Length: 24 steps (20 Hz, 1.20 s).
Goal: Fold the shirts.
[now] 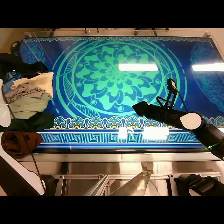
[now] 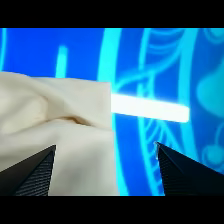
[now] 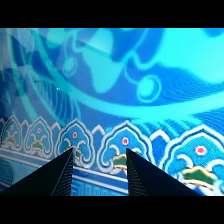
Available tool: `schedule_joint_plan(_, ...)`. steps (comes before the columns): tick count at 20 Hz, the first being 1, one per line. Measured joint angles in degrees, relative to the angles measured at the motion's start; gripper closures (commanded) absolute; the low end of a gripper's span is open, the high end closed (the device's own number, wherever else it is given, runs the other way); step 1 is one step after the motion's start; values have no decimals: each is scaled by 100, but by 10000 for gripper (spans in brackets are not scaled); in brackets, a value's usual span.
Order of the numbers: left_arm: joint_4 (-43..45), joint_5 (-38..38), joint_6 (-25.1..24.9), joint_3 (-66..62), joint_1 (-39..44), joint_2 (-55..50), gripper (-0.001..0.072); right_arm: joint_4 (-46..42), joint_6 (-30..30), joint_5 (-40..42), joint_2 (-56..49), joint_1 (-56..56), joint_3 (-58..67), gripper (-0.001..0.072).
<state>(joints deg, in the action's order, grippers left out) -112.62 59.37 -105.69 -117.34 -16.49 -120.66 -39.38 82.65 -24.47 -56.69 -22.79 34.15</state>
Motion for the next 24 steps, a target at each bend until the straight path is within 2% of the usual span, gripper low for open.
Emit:
schedule_joint_plan(3,1139,223,-85,-83,361,-225,-7,0,-4,2,-15,0,0,346)
schedule_joint_plan(6,1899,282,-118,17,581,-291,-3,-2,-24,2,-20,0,0,346)
schedule_joint_plan(7,2057,304,-131,35,627,-313,61,-2,-26,4,-20,0,0,347)
schedule_joint_plan(8,2210,323,-131,44,671,-330,242,-2,-28,4,-20,0,0,347)
schedule_joint_plan(10,2417,372,-127,48,717,-352,703,-2,-42,4,-20,0,0,348)
schedule_joint_plan(15,2538,629,-129,-81,984,-330,685,-9,-44,7,-20,0,0,348)
schedule_joint_plan(16,2369,651,-197,-61,1106,-269,643,-9,-44,9,-20,0,0,348)
schedule_joint_plan(17,2166,627,-306,-13,1239,-188,682,-9,-44,11,-20,0,0,349)
schedule_joint_plan(19,1770,673,-409,111,1543,-4,682,-9,-44,9,-20,0,0,349)
schedule_joint_plan(24,887,1641,-581,205,2273,361,683,-28,-44,-72,-20,0,0,349)
